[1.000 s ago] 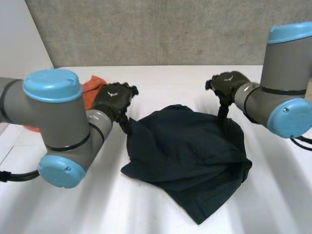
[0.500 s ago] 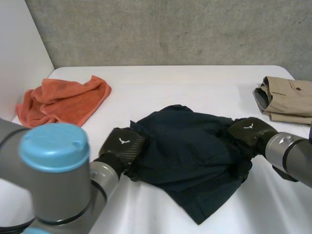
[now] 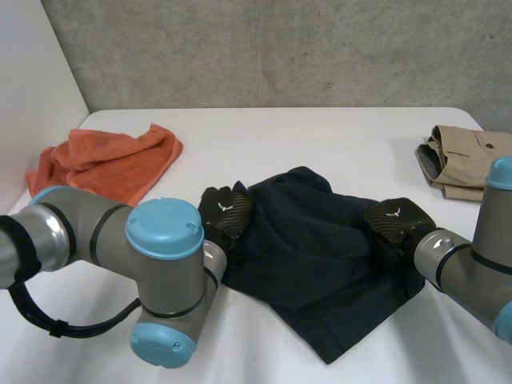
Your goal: Fold the laundry.
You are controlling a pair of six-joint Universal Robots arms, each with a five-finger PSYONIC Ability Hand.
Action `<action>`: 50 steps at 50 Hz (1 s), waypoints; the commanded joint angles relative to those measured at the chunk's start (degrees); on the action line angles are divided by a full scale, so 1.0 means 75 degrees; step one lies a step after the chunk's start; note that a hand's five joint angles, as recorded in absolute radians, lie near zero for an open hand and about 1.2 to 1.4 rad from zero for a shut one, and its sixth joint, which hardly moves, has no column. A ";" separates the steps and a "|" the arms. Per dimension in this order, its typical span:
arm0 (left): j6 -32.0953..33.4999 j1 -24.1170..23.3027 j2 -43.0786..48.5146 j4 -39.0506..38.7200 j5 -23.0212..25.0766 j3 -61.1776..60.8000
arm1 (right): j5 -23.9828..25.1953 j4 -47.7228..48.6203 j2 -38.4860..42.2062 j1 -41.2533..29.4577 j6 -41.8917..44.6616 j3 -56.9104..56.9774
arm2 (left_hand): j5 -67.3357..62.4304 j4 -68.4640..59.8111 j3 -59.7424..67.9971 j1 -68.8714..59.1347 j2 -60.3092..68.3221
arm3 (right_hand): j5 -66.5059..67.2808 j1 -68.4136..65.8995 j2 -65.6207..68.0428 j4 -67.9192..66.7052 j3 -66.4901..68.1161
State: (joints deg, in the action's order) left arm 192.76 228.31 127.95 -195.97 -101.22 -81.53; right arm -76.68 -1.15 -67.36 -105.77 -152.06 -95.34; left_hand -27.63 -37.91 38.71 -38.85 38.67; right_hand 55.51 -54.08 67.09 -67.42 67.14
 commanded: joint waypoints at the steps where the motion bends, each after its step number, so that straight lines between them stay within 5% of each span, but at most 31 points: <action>1: 0.1052 0.0050 0.0097 -0.0390 -0.0039 0.0112 | 0.0017 -0.0034 -0.0077 0.0029 0.0142 0.0197 | -0.5649 -0.5612 0.5506 -0.5486 0.5510 | 0.1932 -0.3456 0.1722 -0.1678 0.1715; 19: 0.1557 0.0694 -0.4459 -0.0379 0.0066 0.0651 | -0.0182 -0.0736 -0.1402 -0.0065 0.0482 0.4272 | -0.5649 -0.5612 0.5506 -0.5486 0.5510 | 0.1932 -0.3456 0.1722 -0.1678 0.1715; 27: 0.1557 0.0858 -0.5058 -0.0367 0.0043 0.0886 | -0.0300 -0.1662 -0.1320 -0.0065 0.0470 0.6149 | -0.5649 -0.5612 0.5506 -0.5486 0.5510 | 0.1932 -0.3456 0.1722 -0.1678 0.1715; 50: 0.1557 0.1140 -0.5835 -0.0274 0.0054 0.1203 | -0.0218 -0.2904 -0.1977 -0.0651 0.0506 0.6443 | -0.5649 -0.5612 0.5506 -0.5486 0.5510 | 0.1932 -0.3456 0.1722 -0.1678 0.1715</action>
State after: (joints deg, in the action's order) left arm 204.43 236.77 81.95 -198.57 -100.75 -71.97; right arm -78.77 -17.31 -83.84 -110.23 -148.62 -46.98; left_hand -55.19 -68.87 68.37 -66.71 68.77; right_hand 56.79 -56.05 67.22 -68.14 67.71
